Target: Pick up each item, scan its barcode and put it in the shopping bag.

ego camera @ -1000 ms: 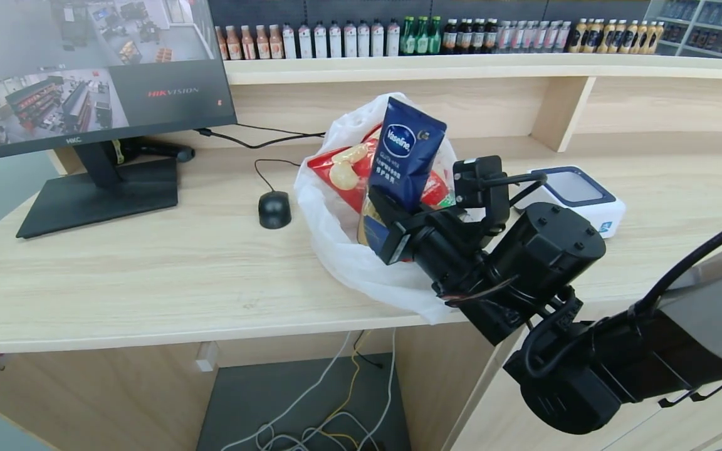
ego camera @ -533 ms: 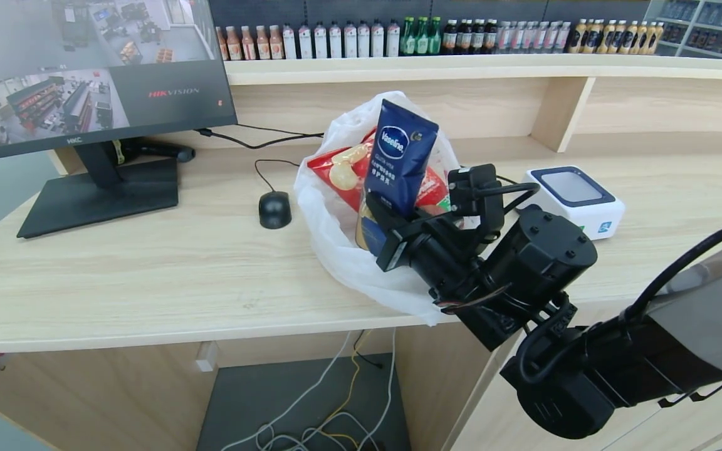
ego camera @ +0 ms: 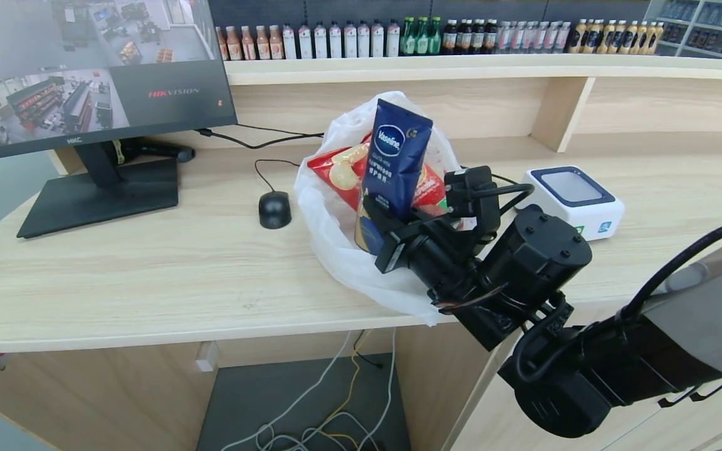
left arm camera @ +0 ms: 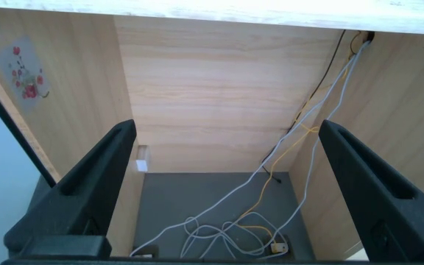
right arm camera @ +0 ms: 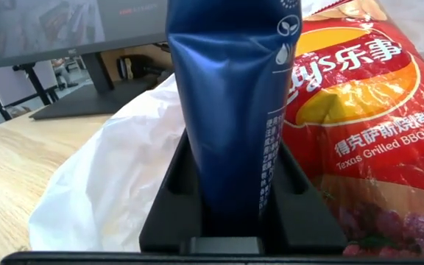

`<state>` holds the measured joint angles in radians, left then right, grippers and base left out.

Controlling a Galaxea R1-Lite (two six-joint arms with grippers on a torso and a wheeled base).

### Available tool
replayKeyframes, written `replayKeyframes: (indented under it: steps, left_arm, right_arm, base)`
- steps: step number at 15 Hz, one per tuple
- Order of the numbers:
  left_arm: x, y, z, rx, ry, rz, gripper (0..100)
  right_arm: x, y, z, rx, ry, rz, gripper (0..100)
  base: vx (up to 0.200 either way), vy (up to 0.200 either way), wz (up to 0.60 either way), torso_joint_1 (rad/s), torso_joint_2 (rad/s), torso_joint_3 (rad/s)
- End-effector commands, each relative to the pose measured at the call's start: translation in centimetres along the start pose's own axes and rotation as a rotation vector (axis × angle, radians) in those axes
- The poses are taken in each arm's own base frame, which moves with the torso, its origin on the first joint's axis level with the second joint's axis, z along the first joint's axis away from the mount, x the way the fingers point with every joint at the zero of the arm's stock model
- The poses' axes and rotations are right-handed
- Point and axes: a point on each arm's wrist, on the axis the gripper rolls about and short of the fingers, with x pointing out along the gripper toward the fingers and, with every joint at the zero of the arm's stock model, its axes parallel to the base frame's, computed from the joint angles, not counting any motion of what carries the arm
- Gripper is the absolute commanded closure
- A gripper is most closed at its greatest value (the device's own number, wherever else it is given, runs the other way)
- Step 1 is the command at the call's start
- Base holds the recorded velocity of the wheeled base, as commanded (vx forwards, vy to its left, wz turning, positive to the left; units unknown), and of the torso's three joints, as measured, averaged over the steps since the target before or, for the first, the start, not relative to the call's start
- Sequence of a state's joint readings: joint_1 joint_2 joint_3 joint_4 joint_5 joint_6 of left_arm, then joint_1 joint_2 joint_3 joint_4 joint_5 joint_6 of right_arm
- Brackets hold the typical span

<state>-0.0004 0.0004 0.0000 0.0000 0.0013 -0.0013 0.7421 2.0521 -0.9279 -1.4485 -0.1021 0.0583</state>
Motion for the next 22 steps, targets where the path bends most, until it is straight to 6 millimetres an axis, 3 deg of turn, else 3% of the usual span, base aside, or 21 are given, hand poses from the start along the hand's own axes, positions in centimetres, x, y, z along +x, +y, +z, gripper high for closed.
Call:
replayKeyframes:
  steps: [1, 16, 21, 22]
  left_arm:
    - [0.0, 0.0, 0.0, 0.000, 0.000, -0.001, 0]
    - [0.0, 0.0, 0.0, 0.000, 0.000, 0.001, 0]
    - [0.0, 0.0, 0.0, 0.000, 0.000, 0.001, 0]
    - [0.0, 0.0, 0.0, 0.000, 0.000, 0.001, 0]
  right_arm:
    - [0.0, 0.0, -0.2, 0.000, 0.000, -0.002, 0]
    - [-0.2, 0.0, -0.1, -0.003, -0.003, -0.005, 0]
    - [-0.9, 0.1, 1.3, -0.003, -0.030, -0.002, 0]
    - [-1.3, 0.1, 2.4, -0.003, -0.048, -0.001, 0]
  base:
    - [0.000, 0.000, 0.00, 0.000, 0.00, 0.000]
    - [0.000, 0.000, 0.00, 0.000, 0.00, 0.000]
    - [0.000, 0.000, 0.00, 0.000, 0.00, 0.000]
    - [0.000, 0.000, 0.00, 0.000, 0.00, 0.000]
